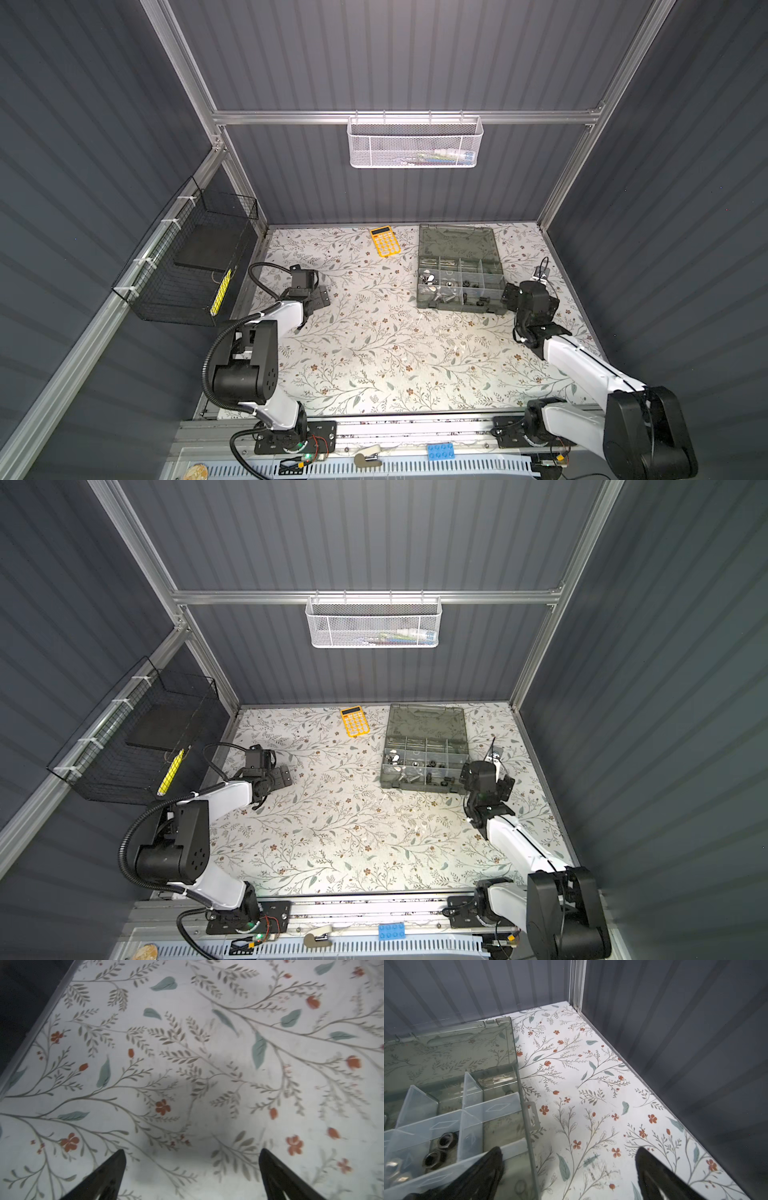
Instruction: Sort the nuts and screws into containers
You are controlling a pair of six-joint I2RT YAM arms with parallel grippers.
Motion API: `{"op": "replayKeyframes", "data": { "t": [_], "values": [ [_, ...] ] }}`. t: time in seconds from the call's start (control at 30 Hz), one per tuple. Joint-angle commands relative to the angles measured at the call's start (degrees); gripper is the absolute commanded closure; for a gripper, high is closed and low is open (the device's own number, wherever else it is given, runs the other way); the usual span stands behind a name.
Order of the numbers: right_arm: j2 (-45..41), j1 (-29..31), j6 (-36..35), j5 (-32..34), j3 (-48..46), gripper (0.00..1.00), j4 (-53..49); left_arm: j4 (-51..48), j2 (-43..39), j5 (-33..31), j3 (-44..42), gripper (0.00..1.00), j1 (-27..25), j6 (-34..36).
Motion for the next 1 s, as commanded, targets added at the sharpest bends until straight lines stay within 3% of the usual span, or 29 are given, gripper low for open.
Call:
{"op": "replayKeyframes", "data": {
  "t": [0.0, 0.1, 0.2, 0.3, 0.37, 0.53, 0.63, 0.67, 0.73, 0.8, 0.97],
  "values": [
    [0.53, 0.32, -8.06, -0.13, -4.51, 0.01, 21.87, 14.49, -1.30, -2.84, -3.52, 0.00, 0.80, 5.10],
    [1.78, 0.77, -9.17, 1.04, -5.65, 0.01, 23.55, 23.48, -0.85, -3.77, -7.79, 0.00, 1.31, 6.25],
    [4.72, 0.77, -11.31, 0.36, -7.68, 0.01, 32.04, 33.41, 0.48, -4.91, -11.59, 0.00, 1.31, 7.70],
    [8.00, 0.77, -12.79, -1.09, -8.60, 0.01, 36.95, 36.49, -0.74, -4.63, -13.82, 0.00, 1.31, 8.27],
    [10.50, 0.86, -13.42, -1.52, -9.79, 0.01, 41.23, 45.73, 1.16, -4.62, -17.51, 0.00, 1.54, 8.43],
    [17.31, 1.04, -13.89, -2.35, -15.37, 0.01, 58.35, 45.05, 3.15, -0.46, -16.03, 0.00, 1.19, 11.04],
    [19.61, 2.32, -16.27, -3.96, -17.48, 0.01, 65.46, 56.54, 7.11, 1.22, -19.11, 0.00, 0.71, 13.28],
    [19.50, 2.35, -16.19, -3.99, -17.46, 0.01, 65.09, 51.13, 5.34, 1.46, -18.50, 0.00, 0.69, 12.04],
    [20.05, 2.35, -16.32, -4.01, -17.34, 0.01, 65.75, 56.15, 6.99, 0.87, -19.18, 0.00, 0.69, 13.01],
    [20.05, 2.34, -16.41, -4.00, -17.29, 0.01, 65.67, 51.33, 5.61, 1.12, -18.43, 0.00, 0.70, 12.12],
    [20.23, 2.31, -16.39, -4.16, -16.86, 0.01, 65.31, 52.98, 6.56, 1.37, -18.08, 0.00, 0.56, 13.09]
  ]
}}
